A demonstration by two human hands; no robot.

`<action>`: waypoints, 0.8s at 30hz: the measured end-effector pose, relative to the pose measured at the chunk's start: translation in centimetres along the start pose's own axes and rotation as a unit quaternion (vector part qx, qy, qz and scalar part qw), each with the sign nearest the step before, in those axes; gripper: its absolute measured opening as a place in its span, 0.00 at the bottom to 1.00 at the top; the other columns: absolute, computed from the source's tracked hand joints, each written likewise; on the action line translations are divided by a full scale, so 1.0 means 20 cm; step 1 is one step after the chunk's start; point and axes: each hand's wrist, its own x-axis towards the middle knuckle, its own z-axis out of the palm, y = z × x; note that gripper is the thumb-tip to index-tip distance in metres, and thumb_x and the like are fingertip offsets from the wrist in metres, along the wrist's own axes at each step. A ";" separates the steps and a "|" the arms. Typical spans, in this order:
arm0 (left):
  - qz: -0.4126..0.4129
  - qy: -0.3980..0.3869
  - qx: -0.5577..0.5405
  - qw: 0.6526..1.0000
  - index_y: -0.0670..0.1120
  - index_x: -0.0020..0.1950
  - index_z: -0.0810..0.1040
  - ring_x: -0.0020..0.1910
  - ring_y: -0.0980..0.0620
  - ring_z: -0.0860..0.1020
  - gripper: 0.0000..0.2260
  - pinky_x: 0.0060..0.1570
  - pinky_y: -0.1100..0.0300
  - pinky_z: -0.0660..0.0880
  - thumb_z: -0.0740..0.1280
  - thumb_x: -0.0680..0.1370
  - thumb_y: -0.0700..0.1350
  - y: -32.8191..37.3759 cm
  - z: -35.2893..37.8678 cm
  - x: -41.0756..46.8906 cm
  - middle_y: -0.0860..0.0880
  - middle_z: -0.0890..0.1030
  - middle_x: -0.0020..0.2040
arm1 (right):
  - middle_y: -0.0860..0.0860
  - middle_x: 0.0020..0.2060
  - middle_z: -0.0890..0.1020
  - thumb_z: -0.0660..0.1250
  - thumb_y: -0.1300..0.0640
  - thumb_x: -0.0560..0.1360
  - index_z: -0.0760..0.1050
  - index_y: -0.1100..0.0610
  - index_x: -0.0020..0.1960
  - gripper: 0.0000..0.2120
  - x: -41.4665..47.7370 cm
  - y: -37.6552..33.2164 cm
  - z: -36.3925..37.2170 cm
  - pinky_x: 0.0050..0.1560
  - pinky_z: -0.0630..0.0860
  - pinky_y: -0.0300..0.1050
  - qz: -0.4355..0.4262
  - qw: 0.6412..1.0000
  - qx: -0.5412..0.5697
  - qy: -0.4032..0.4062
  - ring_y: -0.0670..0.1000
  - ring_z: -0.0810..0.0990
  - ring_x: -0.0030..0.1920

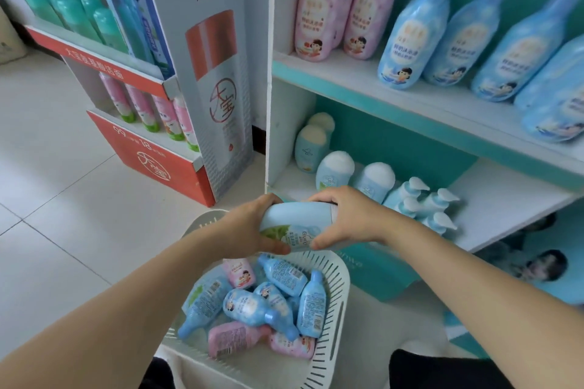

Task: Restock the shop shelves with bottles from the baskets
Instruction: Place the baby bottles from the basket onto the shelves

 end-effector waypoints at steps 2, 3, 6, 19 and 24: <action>-0.006 0.002 -0.030 1.000 0.54 0.59 0.68 0.46 0.56 0.78 0.26 0.39 0.69 0.73 0.77 0.66 0.50 0.02 0.02 0.03 0.53 0.78 0.51 | 0.48 0.43 0.83 0.80 0.59 0.60 0.78 0.50 0.48 0.20 -0.02 0.05 -0.04 0.47 0.78 0.44 0.012 0.999 0.023 0.021 0.46 0.80 0.43; -0.012 0.003 -0.054 0.998 0.53 0.59 0.69 0.46 0.55 0.79 0.26 0.41 0.65 0.77 0.77 0.66 0.49 0.03 0.04 0.05 0.52 0.78 0.51 | 0.49 0.43 0.83 0.80 0.61 0.60 0.78 0.52 0.50 0.20 -0.03 0.08 -0.06 0.46 0.79 0.43 0.021 0.998 0.055 0.035 0.46 0.80 0.42; -0.041 0.014 -0.147 0.988 0.52 0.59 0.69 0.48 0.49 0.80 0.28 0.48 0.50 0.80 0.79 0.64 0.47 0.05 0.10 0.12 0.49 0.79 0.51 | 0.51 0.45 0.83 0.81 0.62 0.59 0.78 0.54 0.53 0.24 -0.02 0.16 -0.10 0.49 0.80 0.44 0.043 0.984 0.148 0.085 0.48 0.81 0.45; -0.057 0.088 -0.234 0.967 0.50 0.71 0.65 0.60 0.51 0.74 0.27 0.54 0.59 0.70 0.71 0.73 0.47 0.23 0.20 0.31 0.50 0.72 0.65 | 0.53 0.56 0.78 0.73 0.53 0.66 0.71 0.53 0.60 0.24 0.14 0.37 -0.17 0.46 0.71 0.46 0.179 0.927 -0.215 0.250 0.58 0.76 0.55; -0.061 0.117 -0.246 0.960 0.51 0.69 0.67 0.58 0.50 0.75 0.23 0.49 0.59 0.72 0.68 0.75 0.48 0.20 0.14 0.33 0.50 0.74 0.63 | 0.55 0.56 0.77 0.72 0.55 0.69 0.69 0.56 0.61 0.23 0.17 0.45 -0.19 0.48 0.73 0.48 0.195 0.916 -0.248 0.249 0.60 0.76 0.55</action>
